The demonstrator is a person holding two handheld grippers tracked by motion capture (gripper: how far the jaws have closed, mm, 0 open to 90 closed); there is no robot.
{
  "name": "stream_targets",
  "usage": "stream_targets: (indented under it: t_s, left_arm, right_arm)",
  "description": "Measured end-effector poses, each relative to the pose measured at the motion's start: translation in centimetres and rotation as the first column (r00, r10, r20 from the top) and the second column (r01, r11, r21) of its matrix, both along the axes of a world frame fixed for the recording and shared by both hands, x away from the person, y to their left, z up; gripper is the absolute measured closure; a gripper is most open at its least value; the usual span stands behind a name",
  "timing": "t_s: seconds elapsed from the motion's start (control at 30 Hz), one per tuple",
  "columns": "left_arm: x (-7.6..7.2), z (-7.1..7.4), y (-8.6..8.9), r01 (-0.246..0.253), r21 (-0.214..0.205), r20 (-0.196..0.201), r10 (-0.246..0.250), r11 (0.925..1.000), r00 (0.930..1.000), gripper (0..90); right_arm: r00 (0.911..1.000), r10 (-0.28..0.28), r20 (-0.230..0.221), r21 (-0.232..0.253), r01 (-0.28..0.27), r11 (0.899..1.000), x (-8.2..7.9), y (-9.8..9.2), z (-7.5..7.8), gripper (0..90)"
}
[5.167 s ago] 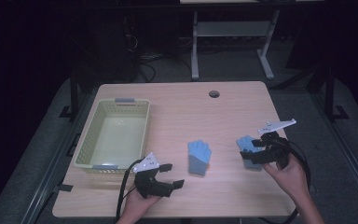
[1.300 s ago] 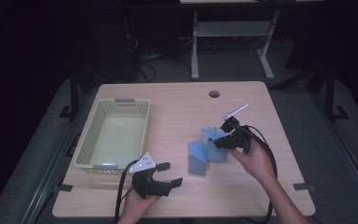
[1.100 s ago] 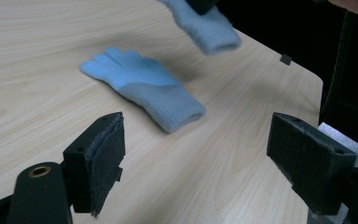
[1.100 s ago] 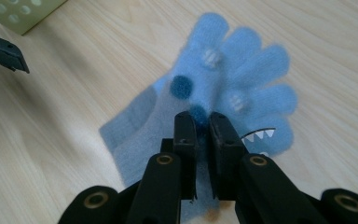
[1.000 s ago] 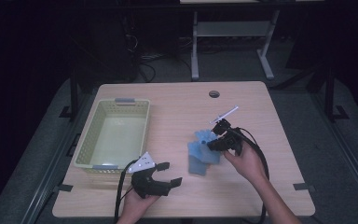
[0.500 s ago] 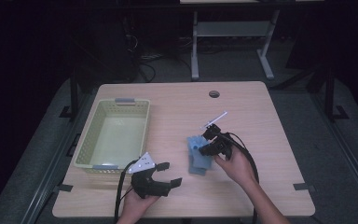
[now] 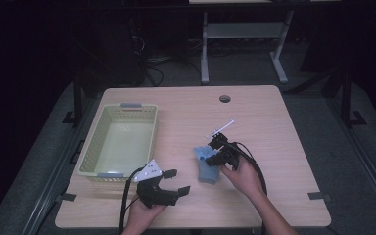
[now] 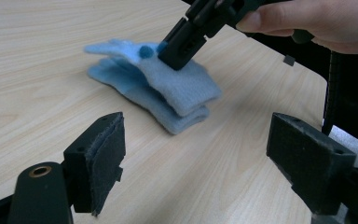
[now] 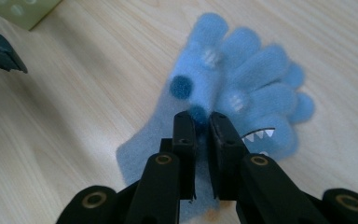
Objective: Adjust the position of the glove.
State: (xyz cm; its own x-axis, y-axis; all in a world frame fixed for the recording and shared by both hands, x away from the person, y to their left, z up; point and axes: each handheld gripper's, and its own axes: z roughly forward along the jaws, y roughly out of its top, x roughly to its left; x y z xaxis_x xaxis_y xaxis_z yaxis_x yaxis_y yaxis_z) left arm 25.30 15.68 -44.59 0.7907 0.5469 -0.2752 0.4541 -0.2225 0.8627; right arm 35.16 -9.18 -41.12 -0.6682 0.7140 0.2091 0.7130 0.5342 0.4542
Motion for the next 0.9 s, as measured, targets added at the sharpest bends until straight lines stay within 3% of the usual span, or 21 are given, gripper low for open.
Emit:
stream_targets:
  t_s: [0.37,0.57,0.67,0.8,0.9]
  left_arm:
    - [0.0,0.0,-0.1,-0.006,-0.001,-0.004,0.006,1.0000,1.0000,19.2]
    - [-0.1,-0.1,-0.1,-0.006,0.000,-0.010,0.006,1.0000,0.9999,19.1]
    - [-0.1,-0.1,-0.1,-0.004,0.005,-0.006,0.004,1.0000,1.0000,19.1]
    - [0.0,-0.1,-0.1,-0.011,0.002,-0.011,0.011,0.9999,0.9999,19.0]
    - [0.0,-0.1,-0.1,-0.013,0.001,-0.013,0.013,0.9999,0.9998,19.0]
  right_arm:
    - [0.9998,-0.012,-0.014,-0.037,0.012,0.999,0.3,0.4,-1.3,77.9]
    - [0.9999,-0.016,0.004,-0.067,0.017,0.998,0.1,0.7,-1.7,65.9]
    - [0.9995,-0.021,0.023,-0.051,0.023,0.998,0.0,0.5,-1.3,63.0]
    - [0.9985,-0.012,0.053,-0.030,0.014,0.999,-0.3,0.4,-0.5,72.7]
    - [0.9987,0.000,0.050,-0.027,0.001,1.000,-0.4,0.7,-0.5,78.2]
